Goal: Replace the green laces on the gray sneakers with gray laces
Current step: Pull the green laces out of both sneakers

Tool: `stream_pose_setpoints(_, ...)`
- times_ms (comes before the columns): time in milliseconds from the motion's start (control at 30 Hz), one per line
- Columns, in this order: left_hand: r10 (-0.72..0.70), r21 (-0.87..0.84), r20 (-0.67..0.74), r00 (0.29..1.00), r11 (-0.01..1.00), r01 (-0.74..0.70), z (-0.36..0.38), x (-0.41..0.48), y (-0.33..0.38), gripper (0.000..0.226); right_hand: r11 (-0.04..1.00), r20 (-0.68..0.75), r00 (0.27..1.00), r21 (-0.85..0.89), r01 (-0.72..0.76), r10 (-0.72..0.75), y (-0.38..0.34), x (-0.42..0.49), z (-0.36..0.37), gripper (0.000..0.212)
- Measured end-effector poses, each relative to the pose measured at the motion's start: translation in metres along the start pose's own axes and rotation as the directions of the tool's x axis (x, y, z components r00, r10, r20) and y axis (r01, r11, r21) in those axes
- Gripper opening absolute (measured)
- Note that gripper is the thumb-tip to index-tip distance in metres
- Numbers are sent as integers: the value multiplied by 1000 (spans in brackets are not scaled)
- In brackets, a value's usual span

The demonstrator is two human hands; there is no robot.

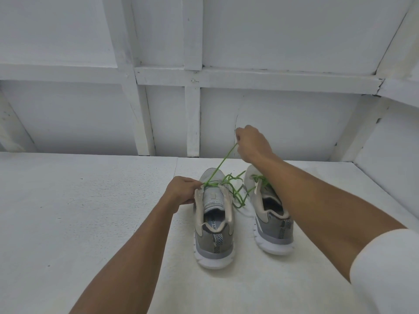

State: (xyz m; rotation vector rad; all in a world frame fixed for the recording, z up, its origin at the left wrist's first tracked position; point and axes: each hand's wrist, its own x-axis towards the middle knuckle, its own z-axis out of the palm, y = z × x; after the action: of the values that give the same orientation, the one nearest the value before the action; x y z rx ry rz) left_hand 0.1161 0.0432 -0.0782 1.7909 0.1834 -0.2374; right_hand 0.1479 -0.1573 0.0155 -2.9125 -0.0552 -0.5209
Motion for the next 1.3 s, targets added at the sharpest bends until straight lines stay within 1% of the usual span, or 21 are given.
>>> stream_pose_setpoints(133,-1,-10,1,1000,1000,1,-1,1,-1,9,1000,-95,995,16,2,0,10,13,-20,22)
stream_pose_setpoints(267,-3,3,4,1000,1000,3,-1,2,-2,10,998,-173,985,56,-20,29,17,25,-42,30)
stream_pose_setpoints(367,-11,23,8,1000,1000,11,1,4,-2,10,996,-189,980,75,-51,64,22,31,-56,22)
stream_pose_setpoints(467,-14,36,9,1000,999,14,0,5,-2,10,986,-219,972,155,-55,89,19,34,-61,13)
stream_pose_setpoints(533,-17,71,18,1000,997,16,0,6,0,10,988,-220,971,143,-58,88,15,32,-60,13)
stream_pose_setpoints(633,-1,210,23,1000,978,-4,1,9,8,9,998,-147,987,1,-69,68,11,18,-45,21)
stream_pose_setpoints(733,52,394,51,997,917,-68,3,10,24,9,992,5,999,-120,-46,46,7,-7,-19,27)
stream_pose_setpoints(833,143,534,95,985,828,-172,9,15,37,19,989,182,982,-144,-25,51,2,-31,7,22)
stream_pose_setpoints(900,169,613,142,975,759,-221,13,17,41,21,988,259,965,-155,6,35,-2,-40,17,16)
stream_pose_setpoints(967,160,661,177,971,712,-237,17,21,40,19,991,253,967,-134,22,13,-5,-44,20,12)
stream_pose_setpoints(1033,151,691,192,970,680,-243,19,22,40,18,1000,253,967,-12,-23,26,-10,-47,18,19)
stream_pose_setpoints(1100,148,707,209,967,660,-254,21,25,42,17,990,337,941,116,-82,39,-17,-51,15,30)
stream_pose_setpoints(1167,140,721,226,964,641,-263,22,26,44,17,983,463,885,141,-117,39,-24,-57,14,37)
stream_pose_setpoints(1233,131,730,236,963,630,-265,23,28,44,14,982,541,839,118,-147,60,-30,-65,19,32)
stream_pose_setpoints(1300,135,739,246,960,615,-276,24,31,44,13,977,545,833,116,-181,90,-33,-74,25,20)
